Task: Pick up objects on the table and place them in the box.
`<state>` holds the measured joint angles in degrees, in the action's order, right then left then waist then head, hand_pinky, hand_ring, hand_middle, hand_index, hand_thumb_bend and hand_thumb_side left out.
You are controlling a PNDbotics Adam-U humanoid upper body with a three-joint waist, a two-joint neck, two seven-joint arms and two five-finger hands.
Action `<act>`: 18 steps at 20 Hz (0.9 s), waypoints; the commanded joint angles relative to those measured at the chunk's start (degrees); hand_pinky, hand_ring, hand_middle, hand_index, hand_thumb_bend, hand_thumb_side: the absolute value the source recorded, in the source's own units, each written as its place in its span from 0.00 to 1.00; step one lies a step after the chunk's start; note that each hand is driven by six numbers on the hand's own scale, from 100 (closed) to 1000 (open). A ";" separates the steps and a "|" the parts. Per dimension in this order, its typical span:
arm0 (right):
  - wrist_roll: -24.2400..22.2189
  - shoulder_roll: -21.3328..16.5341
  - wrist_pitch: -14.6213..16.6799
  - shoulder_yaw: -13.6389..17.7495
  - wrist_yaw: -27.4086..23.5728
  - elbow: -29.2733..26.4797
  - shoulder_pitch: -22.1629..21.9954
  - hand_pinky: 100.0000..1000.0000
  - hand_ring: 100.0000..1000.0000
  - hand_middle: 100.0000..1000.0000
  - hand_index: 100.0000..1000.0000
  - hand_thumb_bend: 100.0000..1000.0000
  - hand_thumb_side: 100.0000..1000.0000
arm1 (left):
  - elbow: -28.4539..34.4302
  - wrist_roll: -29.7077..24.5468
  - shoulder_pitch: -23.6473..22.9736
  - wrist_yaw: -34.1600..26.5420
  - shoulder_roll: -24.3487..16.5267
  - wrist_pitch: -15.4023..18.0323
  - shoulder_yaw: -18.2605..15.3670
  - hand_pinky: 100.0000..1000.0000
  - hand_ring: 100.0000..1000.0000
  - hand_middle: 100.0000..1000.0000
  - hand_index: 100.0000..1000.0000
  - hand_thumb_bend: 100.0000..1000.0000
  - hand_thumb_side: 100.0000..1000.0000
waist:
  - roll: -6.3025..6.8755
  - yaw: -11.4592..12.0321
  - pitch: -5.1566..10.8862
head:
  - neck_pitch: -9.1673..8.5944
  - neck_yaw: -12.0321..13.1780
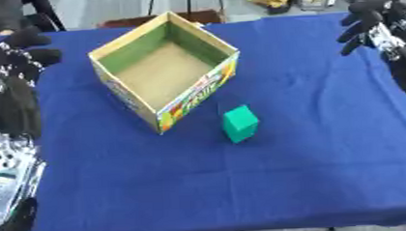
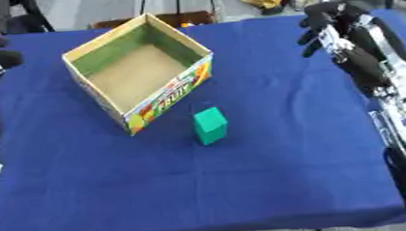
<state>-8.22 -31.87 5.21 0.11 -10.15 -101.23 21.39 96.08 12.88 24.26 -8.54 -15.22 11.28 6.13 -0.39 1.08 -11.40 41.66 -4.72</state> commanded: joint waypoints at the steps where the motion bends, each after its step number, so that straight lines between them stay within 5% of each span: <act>1: -2.27 -4.25 0.53 -1.98 2.27 0.36 2.44 0.44 0.55 0.60 0.75 0.00 0.45 | 0.55 -0.14 0.56 0.09 -0.76 -0.07 -0.17 0.67 0.57 0.59 0.72 0.56 1.00 | -0.09 0.19 1.14 | -0.55 -0.36; 7: -7.03 -7.74 2.53 -7.55 6.88 3.18 8.16 0.48 0.61 0.65 0.79 0.03 0.43 | 0.45 -0.42 0.58 0.03 -0.79 -0.22 0.11 0.67 0.57 0.58 0.72 0.55 1.00 | -0.01 0.98 1.33 | -0.59 -0.85; 14: -12.61 -8.41 6.15 -13.98 12.46 8.97 14.37 0.58 0.72 0.74 0.84 0.29 0.27 | 0.43 -0.74 0.71 -0.06 -0.77 -0.36 0.42 0.67 0.57 0.58 0.72 0.55 1.00 | -0.04 1.96 1.18 | -0.69 -1.39; 18: -15.83 -8.23 8.73 -16.33 15.68 12.41 16.78 0.60 0.74 0.76 0.84 0.35 0.27 | 0.41 -0.86 0.72 -0.10 -0.75 -0.39 0.51 0.67 0.57 0.58 0.72 0.55 1.00 | -0.12 2.49 1.03 | -0.73 -1.52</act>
<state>-23.06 -38.28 13.18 -16.00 4.28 -89.45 36.98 95.75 12.27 24.26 -8.54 -15.22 10.85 6.53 -0.45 3.61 -11.13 41.46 -6.12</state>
